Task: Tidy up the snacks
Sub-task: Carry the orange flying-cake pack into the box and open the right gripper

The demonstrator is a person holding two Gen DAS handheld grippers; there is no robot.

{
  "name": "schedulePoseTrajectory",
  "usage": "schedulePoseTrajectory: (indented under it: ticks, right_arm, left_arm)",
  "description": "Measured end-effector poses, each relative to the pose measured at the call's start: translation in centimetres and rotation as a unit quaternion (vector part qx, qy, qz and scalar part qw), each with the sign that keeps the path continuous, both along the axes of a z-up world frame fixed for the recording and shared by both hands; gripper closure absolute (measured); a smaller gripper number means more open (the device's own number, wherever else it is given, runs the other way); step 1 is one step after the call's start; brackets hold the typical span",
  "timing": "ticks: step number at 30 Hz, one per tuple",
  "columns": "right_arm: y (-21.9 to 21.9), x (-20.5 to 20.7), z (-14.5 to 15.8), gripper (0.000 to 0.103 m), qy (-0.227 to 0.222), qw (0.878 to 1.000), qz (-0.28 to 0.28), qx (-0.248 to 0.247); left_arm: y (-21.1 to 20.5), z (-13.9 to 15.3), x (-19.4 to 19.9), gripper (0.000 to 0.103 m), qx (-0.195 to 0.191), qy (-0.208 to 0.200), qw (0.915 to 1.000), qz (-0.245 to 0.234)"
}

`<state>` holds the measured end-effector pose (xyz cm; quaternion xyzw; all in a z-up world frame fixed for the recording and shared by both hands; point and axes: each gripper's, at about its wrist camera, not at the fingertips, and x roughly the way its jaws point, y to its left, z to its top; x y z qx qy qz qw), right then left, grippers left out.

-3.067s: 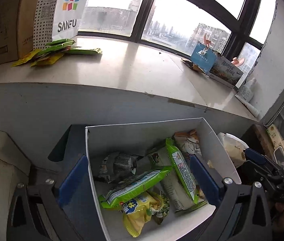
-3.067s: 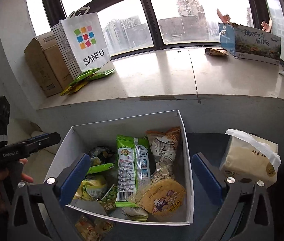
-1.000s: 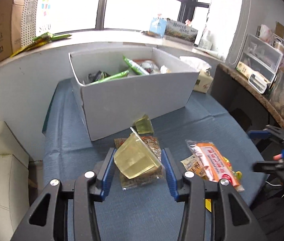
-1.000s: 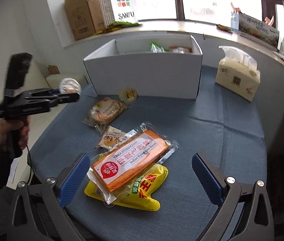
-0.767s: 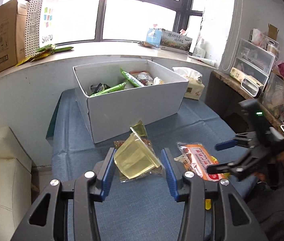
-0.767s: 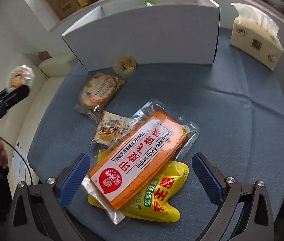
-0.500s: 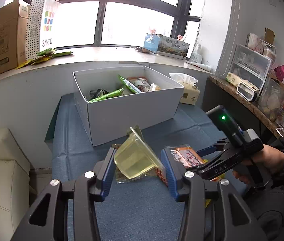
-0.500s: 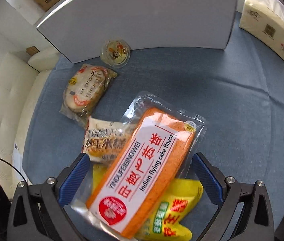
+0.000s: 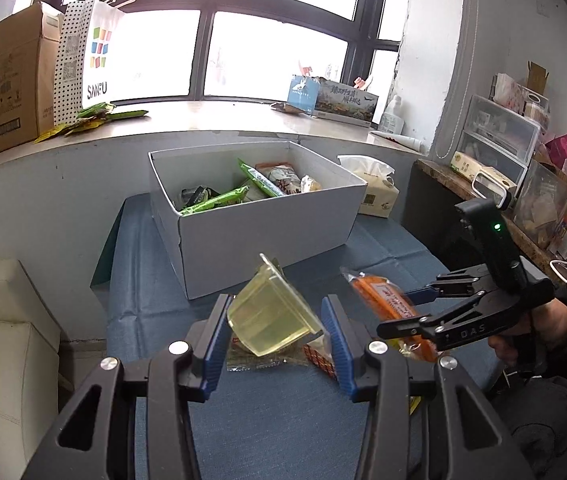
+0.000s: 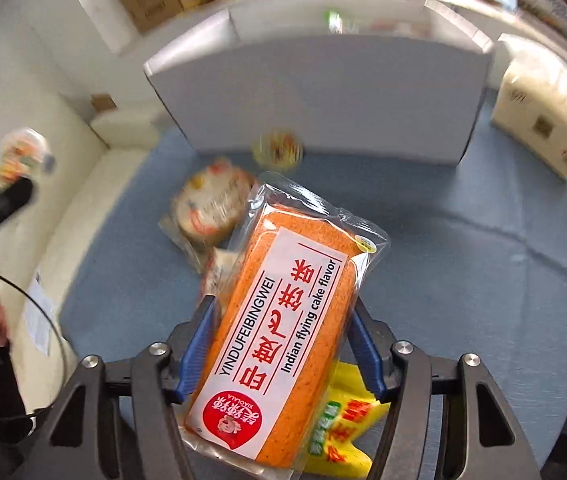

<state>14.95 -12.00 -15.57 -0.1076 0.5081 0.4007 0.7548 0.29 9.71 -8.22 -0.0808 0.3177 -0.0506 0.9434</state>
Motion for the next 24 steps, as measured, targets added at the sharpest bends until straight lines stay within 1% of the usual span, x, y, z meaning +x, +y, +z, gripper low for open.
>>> schedulePoseTrajectory:
  ticks: [4,7,11,14,18,22,24]
  right_arm:
    - [-2.0,0.7,3.8,0.036,-0.041,0.998,-0.013,0.046]
    - [-2.6,2.1,6.7,0.036,-0.071,0.994,-0.026,0.074]
    - [-2.2,5.0,10.2,0.036,-0.108,0.989,-0.038,0.098]
    - [0.0,8.0,12.0,0.036,-0.123,0.985,-0.041,0.111]
    - [3.7,13.3,13.3,0.036,-0.136,0.985,-0.044,0.091]
    - [7.1,17.6,13.7,0.036,-0.141,0.987,-0.042,0.069]
    - [8.3,18.9,13.1,0.035,-0.139,0.988,-0.042,0.053]
  left_arm:
    - [0.0,1.3,1.2,0.053,-0.006,-0.016,0.9999,-0.003]
    - [0.5,2.8,3.2,0.053,-0.014,-0.032,0.9994,-0.004]
    - [1.6,4.7,7.4,0.053,-0.020,-0.045,0.9988,-0.003]
    - [2.7,5.9,11.3,0.053,-0.020,-0.048,0.9987,0.004]
    - [4.4,6.2,16.7,0.053,-0.015,-0.029,0.9993,0.019]
    - [6.1,5.2,21.5,0.053,-0.004,0.001,0.9993,0.038]
    - [6.7,4.5,23.2,0.053,0.023,0.015,0.9980,0.057]
